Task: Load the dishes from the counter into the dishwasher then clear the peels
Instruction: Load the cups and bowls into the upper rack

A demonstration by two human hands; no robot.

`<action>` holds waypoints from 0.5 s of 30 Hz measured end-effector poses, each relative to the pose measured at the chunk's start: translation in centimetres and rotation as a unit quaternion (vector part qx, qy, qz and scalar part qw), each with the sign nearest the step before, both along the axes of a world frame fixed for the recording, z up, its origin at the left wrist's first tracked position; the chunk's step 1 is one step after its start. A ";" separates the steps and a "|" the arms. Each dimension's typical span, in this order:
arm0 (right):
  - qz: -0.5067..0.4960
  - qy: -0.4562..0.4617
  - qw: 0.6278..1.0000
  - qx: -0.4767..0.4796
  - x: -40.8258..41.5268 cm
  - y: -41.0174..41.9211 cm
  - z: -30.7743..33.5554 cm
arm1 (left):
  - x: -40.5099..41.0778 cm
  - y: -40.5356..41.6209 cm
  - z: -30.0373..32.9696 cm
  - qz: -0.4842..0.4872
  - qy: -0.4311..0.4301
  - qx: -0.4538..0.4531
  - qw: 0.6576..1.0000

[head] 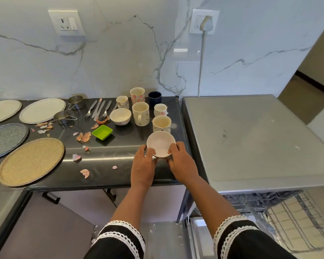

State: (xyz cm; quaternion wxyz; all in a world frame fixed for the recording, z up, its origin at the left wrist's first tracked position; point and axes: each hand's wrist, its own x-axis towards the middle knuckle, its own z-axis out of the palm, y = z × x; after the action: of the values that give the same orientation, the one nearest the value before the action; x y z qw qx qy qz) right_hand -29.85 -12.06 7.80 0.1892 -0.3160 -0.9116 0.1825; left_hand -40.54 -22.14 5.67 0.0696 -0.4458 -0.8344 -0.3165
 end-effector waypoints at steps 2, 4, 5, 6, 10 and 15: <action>-0.009 0.002 1.000 0.002 1.9 0.0 0.2 | 1.7 0.2 0.1 -0.009 0.001 0.006 1.000; -0.016 0.002 1.000 0.002 3.9 0.0 0.3 | 3.5 0.3 0.2 -0.022 0.006 0.013 1.000; -0.018 -0.001 1.000 0.003 4.9 0.1 0.4 | 4.4 0.5 0.1 -0.029 0.009 0.017 0.999; -0.021 -0.003 1.000 0.005 5.8 0.2 0.4 | 5.1 0.6 0.1 -0.036 0.010 0.023 0.999; -0.041 -0.009 0.999 0.011 9.6 0.5 0.5 | 8.3 1.4 -0.3 -0.065 0.009 0.038 0.997; -0.083 -0.021 0.996 -0.001 15.2 1.0 0.6 | 12.7 3.0 -0.5 -0.126 0.012 0.047 0.991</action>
State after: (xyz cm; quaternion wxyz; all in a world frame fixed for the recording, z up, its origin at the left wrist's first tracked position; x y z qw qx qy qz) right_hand -14.64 -11.06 8.44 0.1842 -0.3947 -0.8858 0.1602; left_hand -27.87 -19.14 5.19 0.0604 -0.5472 -0.7550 -0.3563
